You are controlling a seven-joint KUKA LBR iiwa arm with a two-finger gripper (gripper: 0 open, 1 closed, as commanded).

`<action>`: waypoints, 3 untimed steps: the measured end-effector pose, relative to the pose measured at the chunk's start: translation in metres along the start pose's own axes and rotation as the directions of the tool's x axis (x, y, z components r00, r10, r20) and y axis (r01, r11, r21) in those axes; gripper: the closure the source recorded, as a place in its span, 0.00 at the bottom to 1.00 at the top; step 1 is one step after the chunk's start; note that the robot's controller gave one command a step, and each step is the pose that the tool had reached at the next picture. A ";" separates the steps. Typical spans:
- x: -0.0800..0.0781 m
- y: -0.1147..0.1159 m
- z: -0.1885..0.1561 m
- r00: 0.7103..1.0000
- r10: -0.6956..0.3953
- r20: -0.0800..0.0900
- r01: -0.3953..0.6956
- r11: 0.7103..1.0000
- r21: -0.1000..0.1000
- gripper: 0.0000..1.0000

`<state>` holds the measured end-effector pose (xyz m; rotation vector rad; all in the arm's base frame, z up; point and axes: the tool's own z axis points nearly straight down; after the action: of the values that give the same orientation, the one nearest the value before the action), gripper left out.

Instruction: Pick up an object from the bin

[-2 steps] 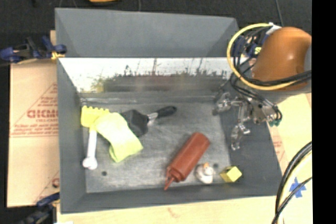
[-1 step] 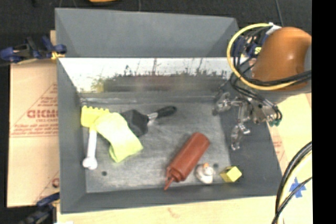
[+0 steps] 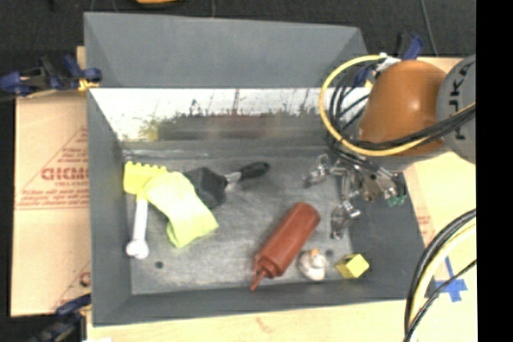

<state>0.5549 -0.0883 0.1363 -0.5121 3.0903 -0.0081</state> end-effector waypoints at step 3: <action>0.057 0.032 0.055 0.927 -0.372 0.037 0.371 0.928 0.028 1.00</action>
Offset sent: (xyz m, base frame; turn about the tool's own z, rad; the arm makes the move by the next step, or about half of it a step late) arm -0.0794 0.0119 -0.0663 -0.3810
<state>0.4912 -0.0768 0.0812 -1.0729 2.8962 -0.0312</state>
